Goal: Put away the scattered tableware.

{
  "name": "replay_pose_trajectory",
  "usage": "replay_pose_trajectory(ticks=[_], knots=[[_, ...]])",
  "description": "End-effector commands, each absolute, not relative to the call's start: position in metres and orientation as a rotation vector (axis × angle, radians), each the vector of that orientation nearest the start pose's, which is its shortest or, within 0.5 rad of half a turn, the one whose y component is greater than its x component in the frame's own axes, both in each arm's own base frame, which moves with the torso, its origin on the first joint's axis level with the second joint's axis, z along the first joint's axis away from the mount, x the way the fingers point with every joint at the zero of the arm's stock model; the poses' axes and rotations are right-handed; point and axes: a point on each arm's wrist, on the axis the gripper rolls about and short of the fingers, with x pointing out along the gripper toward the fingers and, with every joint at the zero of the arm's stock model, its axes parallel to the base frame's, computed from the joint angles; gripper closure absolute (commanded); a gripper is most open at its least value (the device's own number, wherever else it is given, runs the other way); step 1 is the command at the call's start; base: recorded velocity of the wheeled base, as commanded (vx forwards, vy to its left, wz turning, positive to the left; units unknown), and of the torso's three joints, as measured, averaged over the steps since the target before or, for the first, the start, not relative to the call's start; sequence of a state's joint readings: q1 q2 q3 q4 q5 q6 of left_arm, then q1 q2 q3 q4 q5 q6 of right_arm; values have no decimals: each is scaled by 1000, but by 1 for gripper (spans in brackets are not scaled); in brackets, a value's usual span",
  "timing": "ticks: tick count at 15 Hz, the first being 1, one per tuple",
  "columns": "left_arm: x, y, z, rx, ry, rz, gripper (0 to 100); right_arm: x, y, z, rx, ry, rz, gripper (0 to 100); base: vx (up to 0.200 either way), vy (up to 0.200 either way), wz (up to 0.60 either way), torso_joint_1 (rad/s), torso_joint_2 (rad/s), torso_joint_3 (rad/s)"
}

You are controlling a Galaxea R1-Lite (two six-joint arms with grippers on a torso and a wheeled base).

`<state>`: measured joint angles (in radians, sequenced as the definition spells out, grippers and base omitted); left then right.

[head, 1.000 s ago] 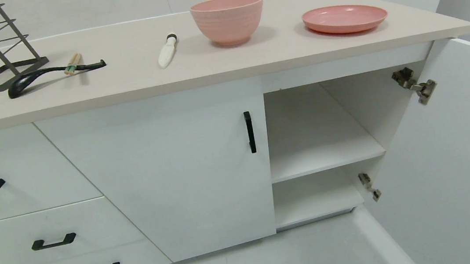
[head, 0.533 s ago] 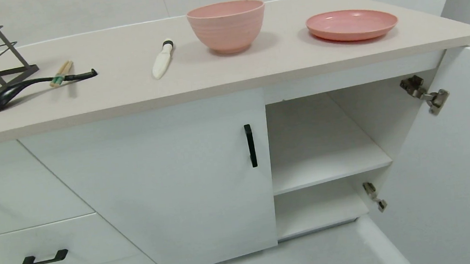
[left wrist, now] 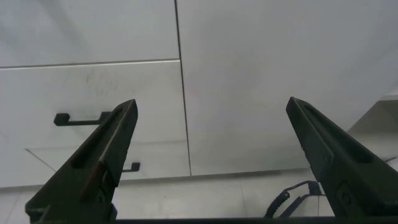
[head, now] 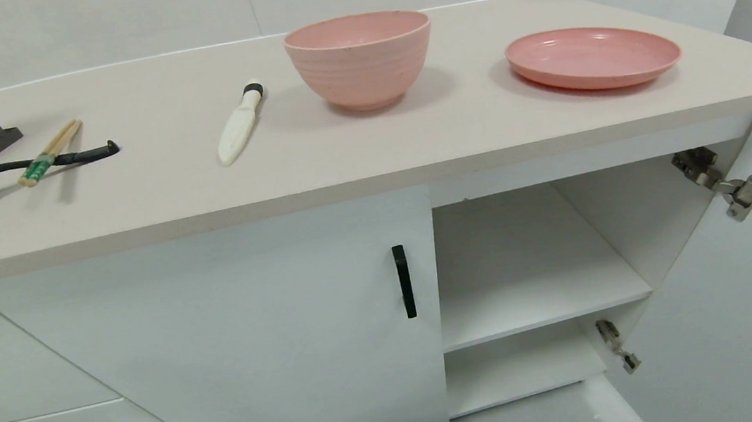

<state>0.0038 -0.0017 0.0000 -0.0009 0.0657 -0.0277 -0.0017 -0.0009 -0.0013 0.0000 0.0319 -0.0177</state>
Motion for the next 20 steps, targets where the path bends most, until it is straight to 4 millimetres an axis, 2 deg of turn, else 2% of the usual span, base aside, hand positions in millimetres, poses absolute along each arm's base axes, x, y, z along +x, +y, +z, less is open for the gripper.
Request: replay_pose_trajectory(ticks=[1, 7, 15, 18, 20], knots=[[-23, 1, 76, -29, -3, 71, 0, -23, 1, 76, -18, -2, 31, 0, 0, 0, 0, 0, 0, 0], [-23, 1, 76, -29, -3, 71, 0, -23, 1, 76, -18, 0, 31, 0, 0, 0, 0, 178, -106, -90], [-23, 1, 76, -34, -4, 72, 0, -23, 1, 76, -18, -2, 31, 0, 0, 0, 0, 217, -546, -210], [-23, 1, 76, -35, -4, 72, 0, -23, 1, 76, -17, 0, 31, 0, 0, 0, 0, 92, -489, -219], [-23, 1, 76, -35, -4, 72, 0, -23, 1, 76, -15, -2, 31, 0, 0, 0, 0, 395, -493, -227]])
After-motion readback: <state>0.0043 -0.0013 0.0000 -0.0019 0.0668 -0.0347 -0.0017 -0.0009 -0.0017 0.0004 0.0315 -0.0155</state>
